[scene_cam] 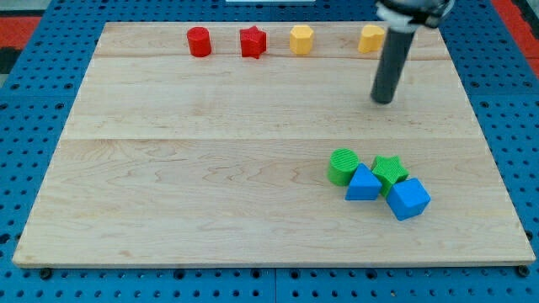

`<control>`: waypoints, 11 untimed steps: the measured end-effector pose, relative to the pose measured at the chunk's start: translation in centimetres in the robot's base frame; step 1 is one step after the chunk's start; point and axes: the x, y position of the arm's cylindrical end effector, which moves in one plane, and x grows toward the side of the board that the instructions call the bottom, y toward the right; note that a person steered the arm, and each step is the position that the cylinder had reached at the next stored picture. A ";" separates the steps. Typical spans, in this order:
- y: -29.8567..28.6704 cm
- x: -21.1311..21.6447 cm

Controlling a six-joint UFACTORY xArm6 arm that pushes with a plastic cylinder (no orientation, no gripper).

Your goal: Move the yellow star towards the center of the board

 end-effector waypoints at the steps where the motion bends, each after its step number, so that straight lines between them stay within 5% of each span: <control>1: 5.2 -5.8; 3: 5.0 -12.9; 4: 1.7 -12.9; 5: -3.8 -12.6; 7: -5.3 -5.9; 10: -12.9 -7.6; 11: -15.3 -5.0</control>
